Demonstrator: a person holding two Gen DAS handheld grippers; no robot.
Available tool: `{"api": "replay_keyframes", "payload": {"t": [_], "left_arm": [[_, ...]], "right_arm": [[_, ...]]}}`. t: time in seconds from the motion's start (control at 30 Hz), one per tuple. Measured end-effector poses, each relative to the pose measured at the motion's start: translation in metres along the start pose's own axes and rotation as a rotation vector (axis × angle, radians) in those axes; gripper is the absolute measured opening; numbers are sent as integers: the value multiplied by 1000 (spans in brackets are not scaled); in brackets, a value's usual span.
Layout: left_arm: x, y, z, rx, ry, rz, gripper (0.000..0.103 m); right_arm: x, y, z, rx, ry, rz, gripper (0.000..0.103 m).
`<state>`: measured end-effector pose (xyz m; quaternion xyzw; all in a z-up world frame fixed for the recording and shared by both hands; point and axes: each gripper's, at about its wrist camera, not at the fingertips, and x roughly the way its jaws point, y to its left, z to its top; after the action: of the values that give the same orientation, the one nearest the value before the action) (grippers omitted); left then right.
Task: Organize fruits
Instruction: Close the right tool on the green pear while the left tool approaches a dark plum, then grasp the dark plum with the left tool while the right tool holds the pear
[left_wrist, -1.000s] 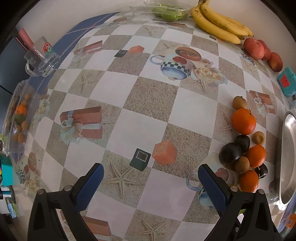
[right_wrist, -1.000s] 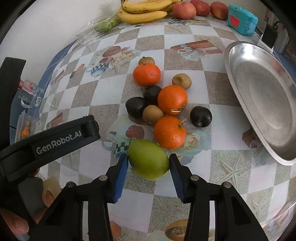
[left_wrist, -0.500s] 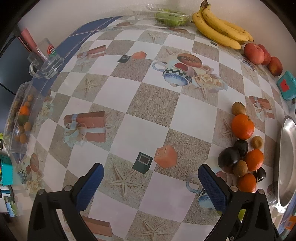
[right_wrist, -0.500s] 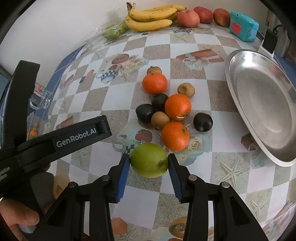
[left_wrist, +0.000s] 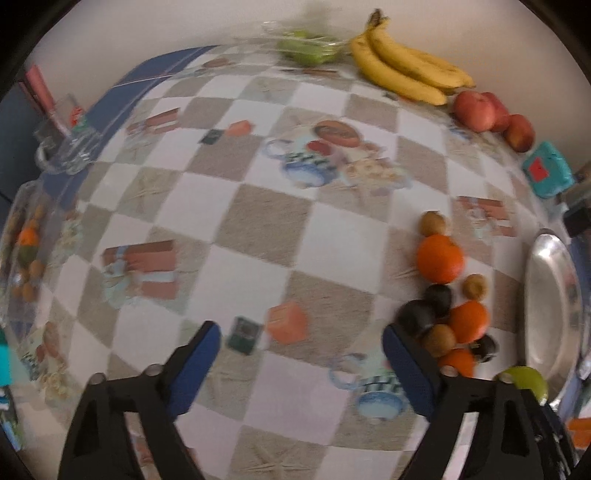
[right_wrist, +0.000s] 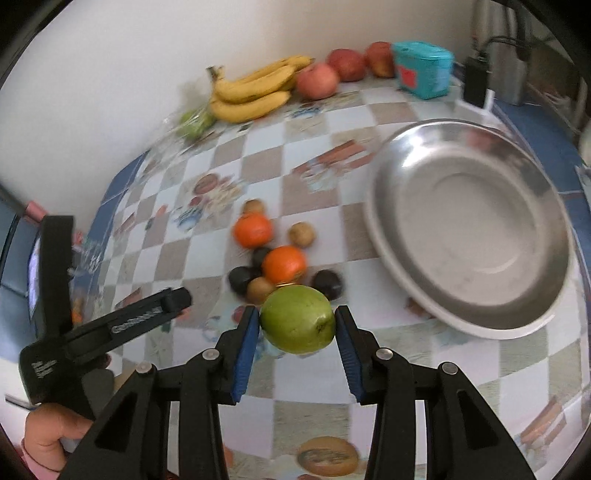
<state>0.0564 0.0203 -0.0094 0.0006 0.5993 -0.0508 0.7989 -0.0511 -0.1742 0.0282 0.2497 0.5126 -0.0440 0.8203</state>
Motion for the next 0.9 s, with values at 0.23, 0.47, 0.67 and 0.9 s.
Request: {"api": "replay_keyframes", "payload": {"t": [0.23, 0.47, 0.67, 0.9], "left_arm": [[-2, -29, 7, 56, 1, -161, 64], [13, -43, 12, 58, 63, -239, 48], [25, -44, 12, 43, 96, -251, 42], [33, -43, 12, 19, 114, -277, 36]], "right_arm": [[-4, -17, 3, 45, -12, 1, 43], [-5, -18, 4, 46, -14, 8, 40], [-2, -18, 5, 39, -4, 13, 26], [1, -23, 4, 53, 14, 4, 26]]}}
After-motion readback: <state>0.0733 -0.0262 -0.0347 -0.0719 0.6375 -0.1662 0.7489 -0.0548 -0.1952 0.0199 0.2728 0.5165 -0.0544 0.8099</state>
